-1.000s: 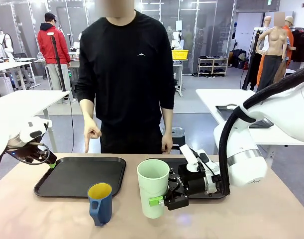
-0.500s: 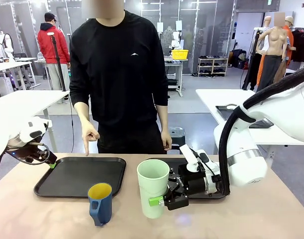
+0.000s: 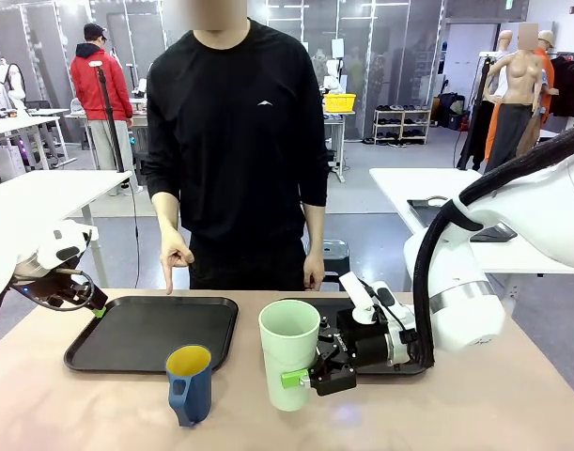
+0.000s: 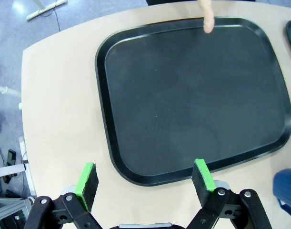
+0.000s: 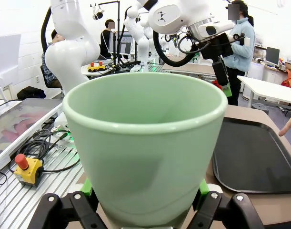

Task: Sort and store the cups by type.
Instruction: Place the picked Reusable plastic cup into the Flat Tray indicated by the person.

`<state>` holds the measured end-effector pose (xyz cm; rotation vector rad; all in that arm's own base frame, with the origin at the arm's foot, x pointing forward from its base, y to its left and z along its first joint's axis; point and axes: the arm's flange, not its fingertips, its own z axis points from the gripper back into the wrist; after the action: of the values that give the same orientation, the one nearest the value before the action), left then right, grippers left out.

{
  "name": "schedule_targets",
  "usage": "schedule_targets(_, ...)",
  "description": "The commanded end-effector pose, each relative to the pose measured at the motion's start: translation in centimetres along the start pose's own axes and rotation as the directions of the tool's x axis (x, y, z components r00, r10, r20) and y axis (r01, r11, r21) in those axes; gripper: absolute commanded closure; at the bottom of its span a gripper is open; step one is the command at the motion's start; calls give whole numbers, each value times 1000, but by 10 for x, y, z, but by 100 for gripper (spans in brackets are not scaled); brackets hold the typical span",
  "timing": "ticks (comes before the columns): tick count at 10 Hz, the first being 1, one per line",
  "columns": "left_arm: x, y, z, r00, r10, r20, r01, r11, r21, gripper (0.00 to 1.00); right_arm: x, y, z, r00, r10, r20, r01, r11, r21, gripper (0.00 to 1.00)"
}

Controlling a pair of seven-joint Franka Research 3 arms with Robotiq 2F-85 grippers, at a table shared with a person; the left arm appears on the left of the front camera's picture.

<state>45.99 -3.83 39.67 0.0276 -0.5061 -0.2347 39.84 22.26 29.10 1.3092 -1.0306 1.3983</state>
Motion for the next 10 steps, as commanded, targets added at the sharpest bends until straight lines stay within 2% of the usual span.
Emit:
schedule_targets(1,0,2,0,1000,3,1,-3,1000,-1,0,12,-20,-6,999,37,-31,-37,999,-2,14)
schedule_targets(3,0,2,0,1000,3,1,-3,1000,-1,0,29,-50,-22,998,29,-51,-30,999,-20,14)
schedule_targets(6,0,2,0,1000,3,1,-3,1000,-1,0,48,-107,-51,996,-2,-88,4,1000,19,14)
schedule_targets(8,0,2,0,1000,3,1,-3,1000,-1,0,54,-152,-76,991,-18,-136,23,999,40,14)
schedule_targets(10,0,2,0,1000,3,1,-3,1000,-1,0,52,-194,-105,989,-38,-141,48,997,65,14)
